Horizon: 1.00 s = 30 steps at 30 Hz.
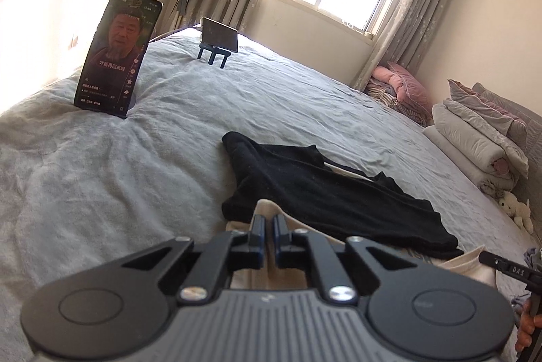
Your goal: Fold clothes
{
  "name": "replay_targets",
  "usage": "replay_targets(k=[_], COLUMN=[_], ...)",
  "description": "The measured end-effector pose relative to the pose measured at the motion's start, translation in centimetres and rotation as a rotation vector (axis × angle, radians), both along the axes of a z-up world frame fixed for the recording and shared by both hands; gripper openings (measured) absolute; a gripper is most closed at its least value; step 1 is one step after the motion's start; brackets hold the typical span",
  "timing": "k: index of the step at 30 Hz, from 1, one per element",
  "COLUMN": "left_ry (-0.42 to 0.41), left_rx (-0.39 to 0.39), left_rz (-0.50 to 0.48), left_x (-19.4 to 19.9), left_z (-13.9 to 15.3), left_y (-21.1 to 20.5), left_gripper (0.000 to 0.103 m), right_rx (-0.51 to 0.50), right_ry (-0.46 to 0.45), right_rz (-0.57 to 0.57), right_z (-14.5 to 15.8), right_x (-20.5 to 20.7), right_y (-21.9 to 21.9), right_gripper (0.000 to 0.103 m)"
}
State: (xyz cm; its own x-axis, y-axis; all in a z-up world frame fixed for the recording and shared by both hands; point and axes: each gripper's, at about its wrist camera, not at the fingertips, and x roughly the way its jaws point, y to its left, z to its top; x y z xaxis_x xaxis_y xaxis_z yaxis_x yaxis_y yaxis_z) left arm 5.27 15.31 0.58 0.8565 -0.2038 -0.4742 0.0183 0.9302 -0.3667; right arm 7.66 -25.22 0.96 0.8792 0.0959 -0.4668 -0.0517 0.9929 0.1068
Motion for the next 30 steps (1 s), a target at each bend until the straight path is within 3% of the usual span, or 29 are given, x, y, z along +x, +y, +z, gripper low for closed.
replay_targets(k=[4,9,14,21,23,25,30], left_ry=[-0.02,0.076,0.081,0.08,0.092,0.079,-0.073], left_rx=[0.004,0.049,0.067,0.029,0.018,0.017,0.068], left_rz=[0.045,0.08,0.087,0.062,0.061,0.052,0.07], left_x=[0.2,2.3,2.7,2.5,2.7,2.7,-0.3], left_z=[-0.1,-2.0,-2.2,-1.9,-2.2,-2.3,-0.5], left_y=[0.1,-0.2,-0.5,-0.2,-0.1,-0.3,-1.0], left_gripper=[0.005,0.005,0.007,0.022,0.022,0.013,0.009], right_rx=[0.0,-0.036,-0.024,-0.012,-0.006,-0.003,-0.019], right_ry=[-0.046,0.043,0.053,0.046,0.049,0.042,-0.02], right_rz=[-0.028,-0.052,-0.063,-0.045,-0.045,-0.05,-0.095], right_z=[0.2,-2.0,-2.7,-2.3,-2.5,-2.3,-1.1], right_x=[0.7,2.7,2.7,2.4,2.4,2.3,0.1], right_y=[0.2,0.6,0.3,0.3,0.3,0.2,0.4], right_gripper=[0.009,0.009,0.009,0.009,0.009,0.009,0.009])
